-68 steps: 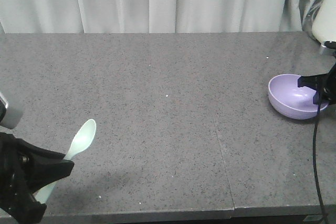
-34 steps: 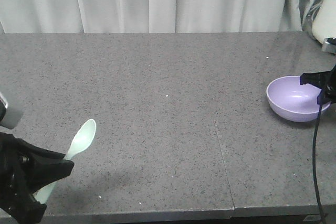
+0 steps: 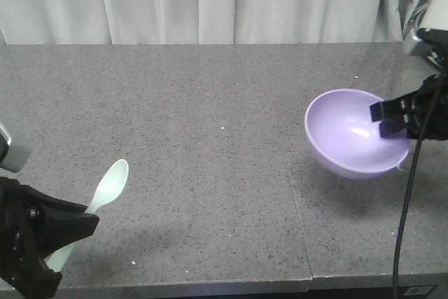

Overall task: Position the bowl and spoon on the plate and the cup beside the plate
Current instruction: 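Grip the bowl rim with the right gripper and lift it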

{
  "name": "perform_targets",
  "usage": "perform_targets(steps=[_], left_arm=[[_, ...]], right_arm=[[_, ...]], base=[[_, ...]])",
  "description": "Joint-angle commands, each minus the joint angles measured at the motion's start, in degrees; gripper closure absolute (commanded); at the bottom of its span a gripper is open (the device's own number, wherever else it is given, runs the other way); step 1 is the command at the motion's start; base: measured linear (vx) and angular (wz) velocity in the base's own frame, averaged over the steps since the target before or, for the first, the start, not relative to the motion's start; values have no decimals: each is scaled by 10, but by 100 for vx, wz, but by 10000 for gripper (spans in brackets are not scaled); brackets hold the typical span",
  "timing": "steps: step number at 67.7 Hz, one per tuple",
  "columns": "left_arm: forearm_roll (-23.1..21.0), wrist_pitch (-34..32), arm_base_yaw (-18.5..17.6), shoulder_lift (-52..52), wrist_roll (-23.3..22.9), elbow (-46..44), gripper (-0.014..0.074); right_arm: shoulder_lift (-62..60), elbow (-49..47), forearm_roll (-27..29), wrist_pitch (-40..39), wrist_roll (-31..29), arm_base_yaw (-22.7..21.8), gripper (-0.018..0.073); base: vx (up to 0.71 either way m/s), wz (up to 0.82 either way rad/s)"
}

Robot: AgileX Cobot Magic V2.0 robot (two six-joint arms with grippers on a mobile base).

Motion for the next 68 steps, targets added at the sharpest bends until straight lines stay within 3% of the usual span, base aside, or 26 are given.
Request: perform_targets(steps=[1,13,24,68], left_arm=[[-26,-22,-4,-6,0,-15,577],[-26,-22,-4,-6,0,-15,577],[-26,-22,-4,-6,0,-15,577],[-26,-22,-4,-6,0,-15,577]], right_arm=[[-56,29,15,-34,-10,44,563],[-94,76,18,-31,1,114,563],[-108,100,21,-33,3,152,563],[-108,100,26,-36,3,155,563]], base=[[0,0],[0,0],[0,0],[0,0]])
